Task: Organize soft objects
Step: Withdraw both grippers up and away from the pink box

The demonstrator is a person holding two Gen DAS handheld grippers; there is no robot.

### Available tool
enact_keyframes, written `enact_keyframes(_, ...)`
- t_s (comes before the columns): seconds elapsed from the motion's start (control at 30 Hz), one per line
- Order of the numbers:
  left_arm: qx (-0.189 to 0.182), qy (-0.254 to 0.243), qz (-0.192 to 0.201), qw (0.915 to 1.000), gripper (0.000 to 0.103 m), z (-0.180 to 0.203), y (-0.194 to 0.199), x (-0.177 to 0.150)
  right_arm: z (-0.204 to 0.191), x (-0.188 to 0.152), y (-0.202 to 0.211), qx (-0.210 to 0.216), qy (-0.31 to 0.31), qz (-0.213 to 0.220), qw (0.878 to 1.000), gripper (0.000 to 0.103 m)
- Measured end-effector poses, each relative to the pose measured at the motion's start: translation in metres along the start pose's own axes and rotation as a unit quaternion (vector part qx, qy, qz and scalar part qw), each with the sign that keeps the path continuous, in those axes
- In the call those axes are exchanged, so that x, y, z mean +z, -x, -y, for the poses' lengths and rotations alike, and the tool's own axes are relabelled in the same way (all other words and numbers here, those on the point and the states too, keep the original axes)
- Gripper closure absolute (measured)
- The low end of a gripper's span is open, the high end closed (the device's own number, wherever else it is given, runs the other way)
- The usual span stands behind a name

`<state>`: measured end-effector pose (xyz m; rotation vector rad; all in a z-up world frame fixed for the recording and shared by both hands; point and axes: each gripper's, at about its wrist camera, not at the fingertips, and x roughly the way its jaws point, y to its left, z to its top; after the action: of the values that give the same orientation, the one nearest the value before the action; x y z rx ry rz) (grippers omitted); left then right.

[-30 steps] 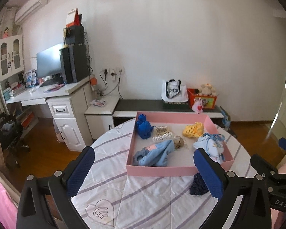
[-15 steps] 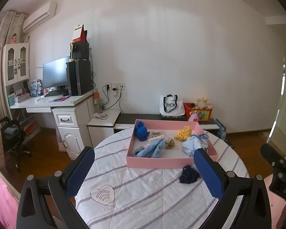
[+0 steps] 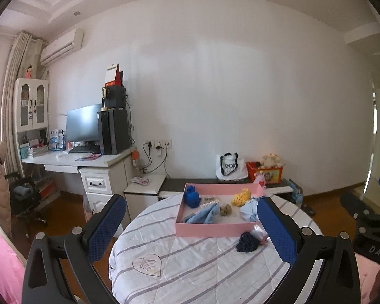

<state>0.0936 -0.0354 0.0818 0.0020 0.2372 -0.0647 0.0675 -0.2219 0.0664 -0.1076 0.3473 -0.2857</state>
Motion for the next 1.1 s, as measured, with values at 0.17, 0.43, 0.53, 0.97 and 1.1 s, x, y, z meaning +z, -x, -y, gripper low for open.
enact_keyframes(0.17,-0.013,-0.005,-0.005,0.9999,0.0,0.006,-0.001,-0.009,-0.003,-0.005,0.003,0.006,0.004,-0.003,1.0,0.0)
enact_keyframes(0.43,-0.011,0.008,-0.022,0.9997,0.0,0.002,-0.008,-0.006,-0.008,-0.009,0.001,0.008,0.002,-0.012,1.0,0.0)
enact_keyframes(0.53,-0.012,0.013,-0.027,0.9995,0.0,-0.001,-0.009,-0.004,-0.006,-0.009,0.0,0.005,-0.002,-0.014,1.0,0.0)
enact_keyframes(0.97,0.01,0.008,-0.048,0.9988,0.0,-0.001,-0.019,-0.005,-0.004,-0.013,-0.015,0.003,-0.009,-0.037,0.999,0.0)
enact_keyframes(1.1,0.006,0.006,-0.064,0.9979,0.0,-0.001,-0.027,-0.008,-0.002,-0.018,-0.024,0.002,-0.013,-0.052,0.999,0.0)
